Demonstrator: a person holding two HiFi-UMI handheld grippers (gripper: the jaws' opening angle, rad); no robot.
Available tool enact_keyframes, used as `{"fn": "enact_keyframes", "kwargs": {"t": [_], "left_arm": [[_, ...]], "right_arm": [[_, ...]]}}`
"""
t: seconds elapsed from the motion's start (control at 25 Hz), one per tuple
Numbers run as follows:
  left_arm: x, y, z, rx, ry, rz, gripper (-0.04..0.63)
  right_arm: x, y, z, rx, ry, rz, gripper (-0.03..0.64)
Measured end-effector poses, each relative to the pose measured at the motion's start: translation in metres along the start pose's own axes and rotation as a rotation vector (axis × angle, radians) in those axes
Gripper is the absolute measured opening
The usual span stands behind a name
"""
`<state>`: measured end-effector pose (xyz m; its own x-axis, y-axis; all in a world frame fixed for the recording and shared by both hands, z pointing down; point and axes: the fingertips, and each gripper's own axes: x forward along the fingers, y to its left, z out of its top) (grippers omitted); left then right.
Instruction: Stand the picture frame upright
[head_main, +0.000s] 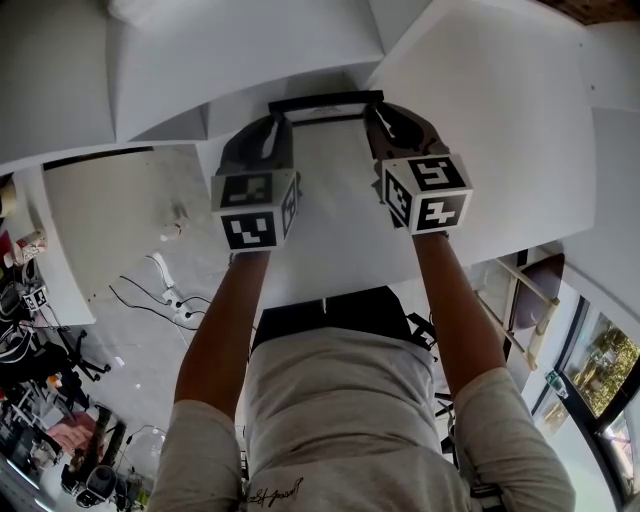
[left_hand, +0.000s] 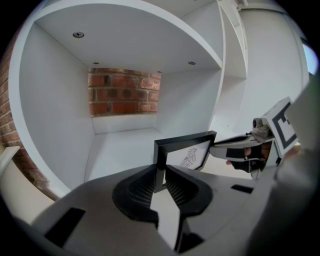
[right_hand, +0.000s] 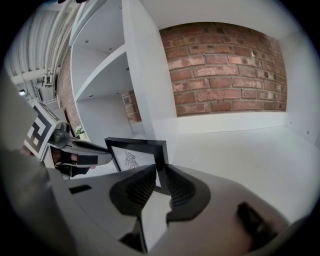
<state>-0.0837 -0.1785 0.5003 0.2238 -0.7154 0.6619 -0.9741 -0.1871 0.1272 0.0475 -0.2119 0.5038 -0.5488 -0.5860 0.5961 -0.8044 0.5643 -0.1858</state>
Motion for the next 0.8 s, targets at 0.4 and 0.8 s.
{"fn": "enact_keyframes", "kwargs": {"t": [0.4,0.8], "left_arm": [[0.0005,0.0000,-0.0005,0.002,-0.013,0.001,0.067],[0.0001,-0.0006,-0.0003,0.012,-0.021,0.007,0.071]], "right_arm": [[-0.0002,0.0000,0.0000,-0.007,-0.011,-0.002,0.077],[-0.0014,0.0003,-0.0009,-0.030,-0.009,-0.025,0.077]]}}
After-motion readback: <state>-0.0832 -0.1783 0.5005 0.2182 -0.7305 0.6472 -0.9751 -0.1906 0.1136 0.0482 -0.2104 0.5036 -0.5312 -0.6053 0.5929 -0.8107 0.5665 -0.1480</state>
